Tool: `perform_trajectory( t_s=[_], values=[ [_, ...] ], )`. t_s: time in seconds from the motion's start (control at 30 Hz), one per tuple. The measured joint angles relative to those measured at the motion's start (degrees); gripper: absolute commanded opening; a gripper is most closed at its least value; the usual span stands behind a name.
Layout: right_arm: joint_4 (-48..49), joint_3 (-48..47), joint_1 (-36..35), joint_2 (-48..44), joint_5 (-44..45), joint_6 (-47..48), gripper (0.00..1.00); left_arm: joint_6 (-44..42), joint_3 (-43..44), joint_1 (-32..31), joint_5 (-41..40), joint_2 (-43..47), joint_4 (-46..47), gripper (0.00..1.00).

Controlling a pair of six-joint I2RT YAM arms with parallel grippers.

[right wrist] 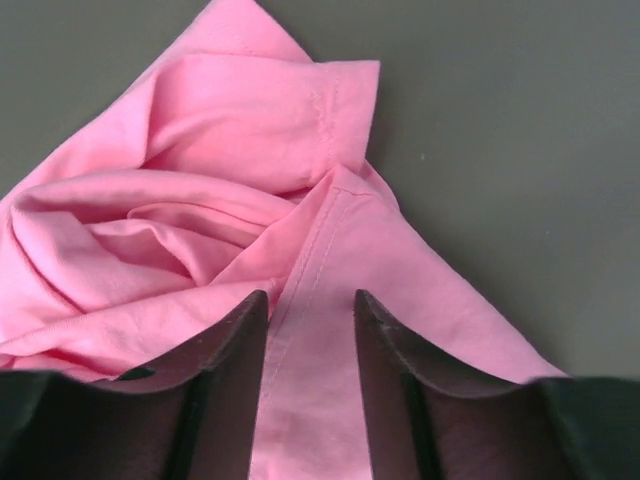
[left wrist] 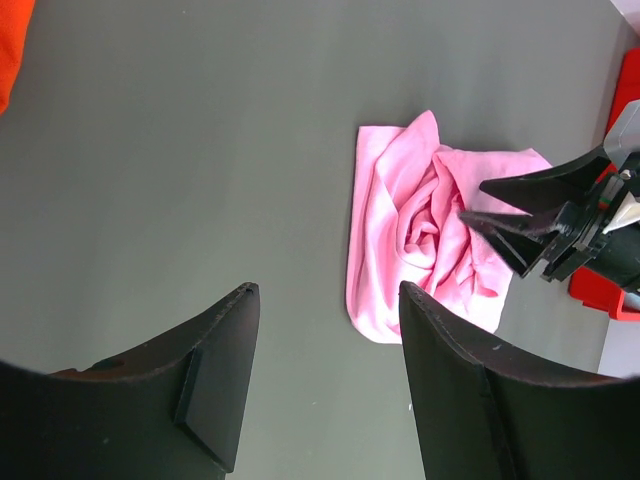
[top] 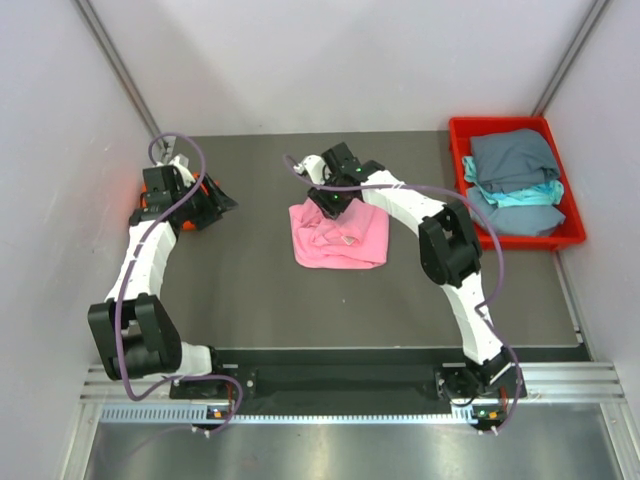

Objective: Fold and stack the t-shirts
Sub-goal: Flatten the tshirt out

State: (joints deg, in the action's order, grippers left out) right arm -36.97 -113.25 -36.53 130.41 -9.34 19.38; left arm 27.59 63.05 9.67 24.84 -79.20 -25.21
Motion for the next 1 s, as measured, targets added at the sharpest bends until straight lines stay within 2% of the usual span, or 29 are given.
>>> perform_trajectory(
  t_s=[0.2,0.23,0.57,0.77,1.0],
  values=[
    [0.11,-0.11,0.00,0.09,1.92,0.85,0.03,0.02,0.00,0.00,0.00,0.00,0.02,0.63],
    [0.20,-0.11,0.00,0.09,2.32,1.11,0.00,0.02,0.00,0.00,0.00,0.00,0.02,0.63],
    [0.26,-0.13,0.02,-2.27,5.68,2.75,0.00,0.96,0.00,-0.13,0.87,-0.22,0.55,0.64],
    [-0.46,-5.11,0.00,-12.57,5.62,6.08,0.00,1.07,0.74,-3.78,1.20,-4.96,1.60,0.65],
    [2.34,-11.96,-0.24,-29.35,4.83,8.24,0.00,1.01,9.11,-13.14,1.27,-17.66,2.21,0.65]
  ],
)
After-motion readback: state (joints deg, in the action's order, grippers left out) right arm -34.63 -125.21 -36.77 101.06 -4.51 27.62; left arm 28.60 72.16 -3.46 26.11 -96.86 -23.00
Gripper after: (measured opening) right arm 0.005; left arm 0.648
